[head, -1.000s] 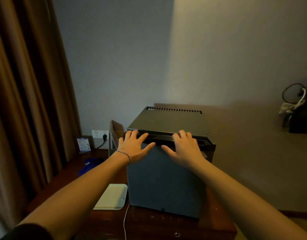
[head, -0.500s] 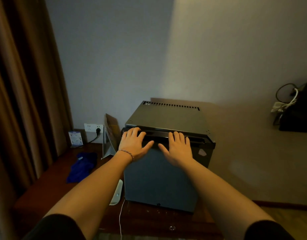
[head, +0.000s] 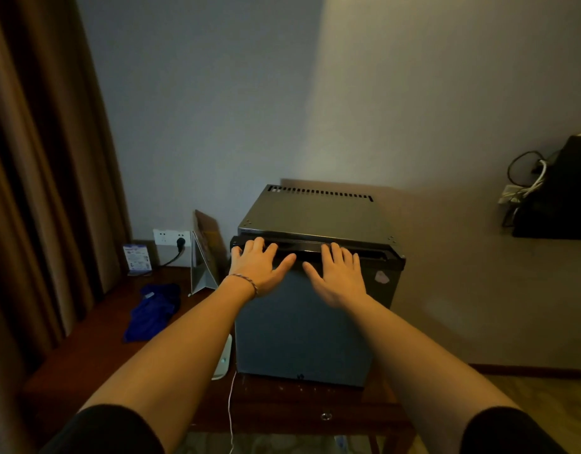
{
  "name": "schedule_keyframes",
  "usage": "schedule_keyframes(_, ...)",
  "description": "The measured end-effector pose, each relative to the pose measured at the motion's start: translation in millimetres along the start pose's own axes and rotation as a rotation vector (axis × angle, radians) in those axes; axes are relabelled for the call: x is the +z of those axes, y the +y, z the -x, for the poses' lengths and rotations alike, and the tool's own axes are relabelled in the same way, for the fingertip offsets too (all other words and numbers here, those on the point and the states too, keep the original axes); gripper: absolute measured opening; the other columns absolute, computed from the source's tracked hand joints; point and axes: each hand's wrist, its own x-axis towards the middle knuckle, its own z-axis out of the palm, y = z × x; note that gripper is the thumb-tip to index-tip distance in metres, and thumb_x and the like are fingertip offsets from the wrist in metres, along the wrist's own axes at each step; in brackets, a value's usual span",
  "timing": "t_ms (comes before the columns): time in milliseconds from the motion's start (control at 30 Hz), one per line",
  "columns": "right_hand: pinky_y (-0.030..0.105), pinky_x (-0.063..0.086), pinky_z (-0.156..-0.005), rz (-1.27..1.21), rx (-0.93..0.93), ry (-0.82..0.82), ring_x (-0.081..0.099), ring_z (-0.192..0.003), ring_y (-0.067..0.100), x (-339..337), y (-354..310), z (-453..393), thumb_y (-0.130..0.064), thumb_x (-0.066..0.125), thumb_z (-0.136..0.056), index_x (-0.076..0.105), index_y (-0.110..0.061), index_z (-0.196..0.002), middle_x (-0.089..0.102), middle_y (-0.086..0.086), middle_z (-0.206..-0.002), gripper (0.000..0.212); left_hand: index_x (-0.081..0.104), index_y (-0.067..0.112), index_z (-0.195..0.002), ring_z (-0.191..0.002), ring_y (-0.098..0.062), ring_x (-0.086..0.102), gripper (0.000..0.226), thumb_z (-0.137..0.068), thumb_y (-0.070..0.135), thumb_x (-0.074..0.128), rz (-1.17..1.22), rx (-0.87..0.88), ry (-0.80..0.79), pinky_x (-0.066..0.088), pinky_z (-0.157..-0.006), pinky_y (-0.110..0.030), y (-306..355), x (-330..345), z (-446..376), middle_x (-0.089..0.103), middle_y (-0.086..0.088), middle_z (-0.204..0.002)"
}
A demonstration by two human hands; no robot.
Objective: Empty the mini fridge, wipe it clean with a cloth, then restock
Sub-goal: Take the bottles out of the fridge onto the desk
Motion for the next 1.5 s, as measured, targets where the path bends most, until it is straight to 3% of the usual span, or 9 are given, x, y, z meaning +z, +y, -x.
schedule_keyframes(133, 0.049, -0.004, -0.123, -0.018, -0.009, 0.007, 0.002, -0.155, 0.03, 0, -6, 12, -0.068, 0.02, -0.1, 0.015, -0.015, -0.16, 0.009, 0.01, -0.168, 0.08, 0.051, 0.036, -0.132, -0.121, -0.02, 0.042, 0.058, -0.098, 0.065, 0.015, -0.013, 0.086, 0.089, 0.026, -0.106, -0.046, -13, -5, 19, 0.048, 0.0, -0.123)
schedule_keyframes(267, 0.05, 0.003, -0.124, -0.025, -0.045, 0.082, 0.012, -0.154, 0.028, -6, -19, 20, -0.067, 0.02, -0.1, 0.035, -0.009, -0.153, 0.027, 0.012, -0.162, 0.08, 0.066, 0.034, -0.11, -0.105, -0.015, 0.047, 0.056, -0.101, 0.058, 0.016, 0.003, 0.176, 0.114, 0.024, -0.105, -0.044, -24, -24, 36, 0.051, 0.005, -0.098)
schedule_keyframes(500, 0.056, 0.005, -0.124, -0.024, -0.201, -0.048, 0.011, -0.153, 0.036, -14, -48, 46, -0.065, 0.018, -0.101, 0.028, -0.026, -0.157, 0.025, 0.011, -0.163, 0.07, 0.072, 0.017, -0.1, -0.108, -0.015, 0.046, 0.055, -0.102, 0.048, 0.027, 0.333, 0.135, 0.302, 0.042, -0.094, -0.038, -28, -22, 89, 0.057, 0.002, -0.107)
schedule_keyframes(633, 0.059, 0.006, -0.123, -0.009, -0.213, -0.038, 0.012, -0.152, 0.036, -17, -39, 66, -0.067, 0.016, -0.1, 0.028, -0.03, -0.157, 0.024, 0.011, -0.163, 0.068, 0.064, 0.021, -0.1, -0.091, -0.012, 0.054, 0.038, -0.105, 0.042, 0.032, 0.353, 0.119, 0.276, 0.05, -0.086, -0.039, -18, -35, 122, 0.057, 0.004, -0.096)
schedule_keyframes(833, 0.059, 0.007, -0.123, -0.046, -0.251, -0.029, 0.014, -0.152, 0.035, -29, -16, 117, -0.067, 0.018, -0.1, 0.035, -0.03, -0.151, 0.027, 0.01, -0.161, 0.066, 0.057, 0.028, -0.102, -0.093, -0.012, 0.05, 0.028, -0.102, 0.047, 0.037, 0.282, -0.007, 0.177, 0.05, -0.086, -0.036, 25, -37, 163, 0.051, 0.006, -0.098)
schedule_keyframes(1133, 0.057, 0.024, -0.119, -0.127, -0.279, -0.103, 0.009, -0.153, 0.034, -59, 41, 190, -0.07, 0.023, -0.099, 0.037, -0.02, -0.148, 0.027, 0.009, -0.161, 0.071, 0.055, 0.026, -0.096, -0.089, -0.006, 0.046, 0.023, -0.104, 0.042, 0.038, 0.376, 0.125, 0.104, 0.045, -0.083, -0.034, 104, -39, 240, 0.049, 0.008, -0.092)
schedule_keyframes(1233, 0.059, 0.031, -0.115, -0.155, -0.241, -0.2, 0.002, -0.155, 0.03, -75, 63, 205, -0.059, 0.031, -0.103, 0.033, -0.016, -0.149, 0.022, 0.006, -0.163, 0.063, 0.057, 0.019, -0.097, -0.085, -0.012, 0.052, 0.035, -0.105, 0.044, 0.034, 0.283, 0.022, 0.019, 0.049, -0.081, -0.039, 118, -30, 259, 0.054, 0.001, -0.093)
schedule_keyframes(1367, 0.061, 0.025, -0.117, -0.032, -0.189, -0.373, 0.002, -0.154, 0.036, -107, 89, 217, -0.049, 0.037, -0.103, 0.018, -0.013, -0.158, 0.011, 0.011, -0.167, 0.068, 0.058, 0.017, -0.108, -0.087, -0.015, 0.055, 0.042, -0.104, 0.048, 0.03, 0.169, -0.089, -0.092, 0.037, -0.062, -0.018, 136, -20, 272, 0.057, -0.002, -0.105)
schedule_keyframes(1500, 0.058, 0.02, -0.12, 0.102, -0.059, -0.401, 0.001, -0.153, 0.042, -118, 110, 235, -0.07, 0.039, -0.096, 0.006, -0.011, -0.16, 0.0, 0.019, -0.167, 0.093, 0.057, 0.022, -0.109, -0.093, -0.016, 0.054, 0.043, -0.102, 0.054, 0.028, 0.148, -0.106, -0.099, 0.049, -0.079, -0.033, 153, -13, 262, 0.054, 0.0, -0.106)
